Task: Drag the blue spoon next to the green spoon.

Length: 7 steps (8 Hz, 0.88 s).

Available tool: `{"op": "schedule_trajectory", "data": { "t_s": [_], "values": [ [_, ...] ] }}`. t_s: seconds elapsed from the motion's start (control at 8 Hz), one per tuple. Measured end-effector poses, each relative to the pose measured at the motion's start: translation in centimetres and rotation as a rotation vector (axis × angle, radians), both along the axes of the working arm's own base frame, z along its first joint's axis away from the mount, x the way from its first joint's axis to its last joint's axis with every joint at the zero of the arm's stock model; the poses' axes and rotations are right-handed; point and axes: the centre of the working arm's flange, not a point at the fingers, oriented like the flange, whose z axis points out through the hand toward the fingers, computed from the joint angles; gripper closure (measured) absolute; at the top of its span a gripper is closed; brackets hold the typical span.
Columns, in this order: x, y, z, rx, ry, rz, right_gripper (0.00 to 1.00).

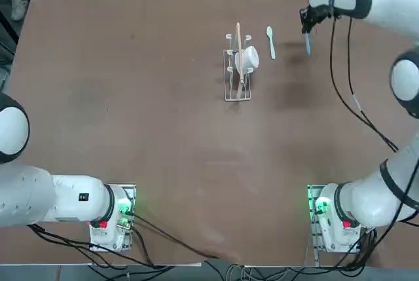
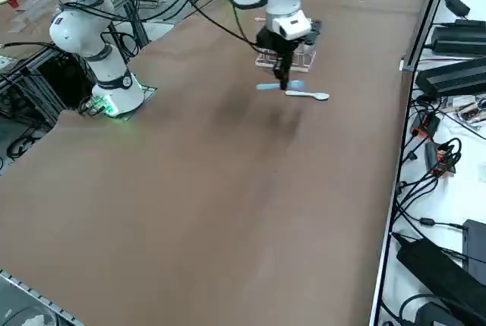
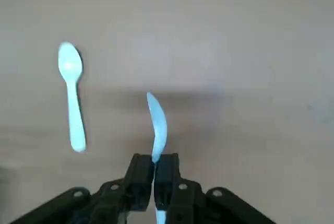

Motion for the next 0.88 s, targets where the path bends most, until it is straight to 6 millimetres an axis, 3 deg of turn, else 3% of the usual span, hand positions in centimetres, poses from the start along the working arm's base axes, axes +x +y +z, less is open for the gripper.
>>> {"op": "schedule_trajectory", "data": {
  "t_s": [0.38, 0.88],
  "values": [
    [4.2, 0.5, -1.9, 0.044, -0.016, 0.028, 0.93],
    [5.0, 1.1, -8.6, 0.032, 0.056, 0.037, 0.93]
  ]
}}
